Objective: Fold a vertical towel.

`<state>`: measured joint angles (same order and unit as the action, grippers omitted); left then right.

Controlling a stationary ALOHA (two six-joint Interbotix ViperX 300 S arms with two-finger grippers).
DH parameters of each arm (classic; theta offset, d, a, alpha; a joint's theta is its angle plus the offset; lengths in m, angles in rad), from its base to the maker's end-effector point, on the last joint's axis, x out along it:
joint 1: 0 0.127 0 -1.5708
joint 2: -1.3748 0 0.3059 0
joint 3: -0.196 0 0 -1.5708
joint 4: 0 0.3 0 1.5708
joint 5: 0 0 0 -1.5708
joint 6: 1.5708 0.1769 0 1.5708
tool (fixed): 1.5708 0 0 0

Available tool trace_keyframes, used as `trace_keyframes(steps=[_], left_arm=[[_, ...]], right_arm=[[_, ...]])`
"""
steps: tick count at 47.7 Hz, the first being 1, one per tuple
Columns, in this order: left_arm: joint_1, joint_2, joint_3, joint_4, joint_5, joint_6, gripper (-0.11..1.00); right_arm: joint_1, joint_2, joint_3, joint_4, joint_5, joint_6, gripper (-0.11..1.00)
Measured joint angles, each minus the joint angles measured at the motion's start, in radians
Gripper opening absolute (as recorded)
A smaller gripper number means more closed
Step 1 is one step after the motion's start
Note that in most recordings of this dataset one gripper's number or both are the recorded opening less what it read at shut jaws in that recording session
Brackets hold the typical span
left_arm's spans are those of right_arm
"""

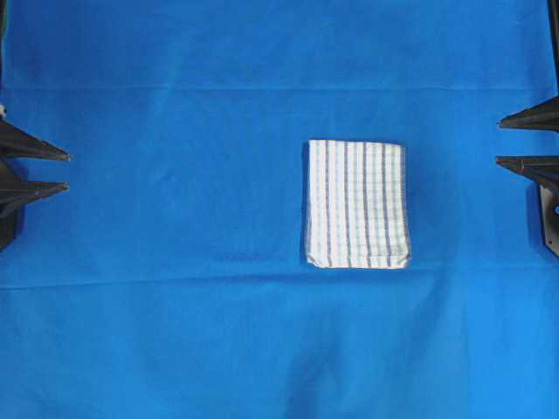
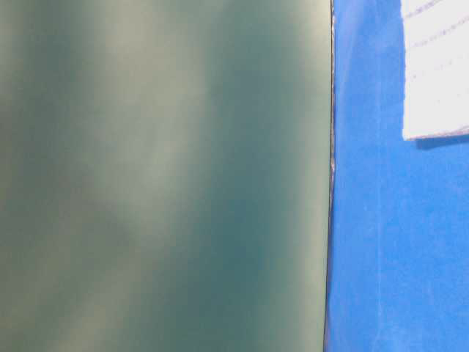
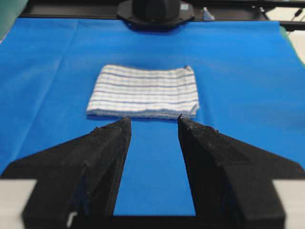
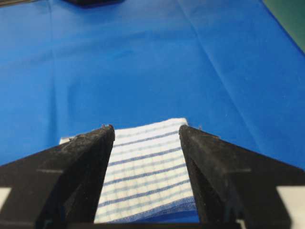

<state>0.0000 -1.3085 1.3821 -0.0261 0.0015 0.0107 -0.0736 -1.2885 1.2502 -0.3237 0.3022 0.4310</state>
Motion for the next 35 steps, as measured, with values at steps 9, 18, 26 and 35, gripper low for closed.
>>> trace_keyframes(steps=[9,18,26,35], left_arm=[[0.000,-0.002,0.000,0.000,-0.002,0.000,0.42],[0.000,0.000,0.000,0.000,0.000,0.000,0.42],[0.000,0.000,0.002,0.002,-0.002,0.000,0.42],[0.000,-0.002,0.000,0.000,0.000,0.000,0.42]], right_arm=[[0.000,0.000,0.000,0.000,0.002,0.002,0.61],[-0.002,0.000,0.000,0.000,0.002,0.002,0.61],[0.000,0.000,0.003,0.002,0.000,0.002,0.61],[0.000,0.000,0.008,0.011,0.002,0.002,0.61]])
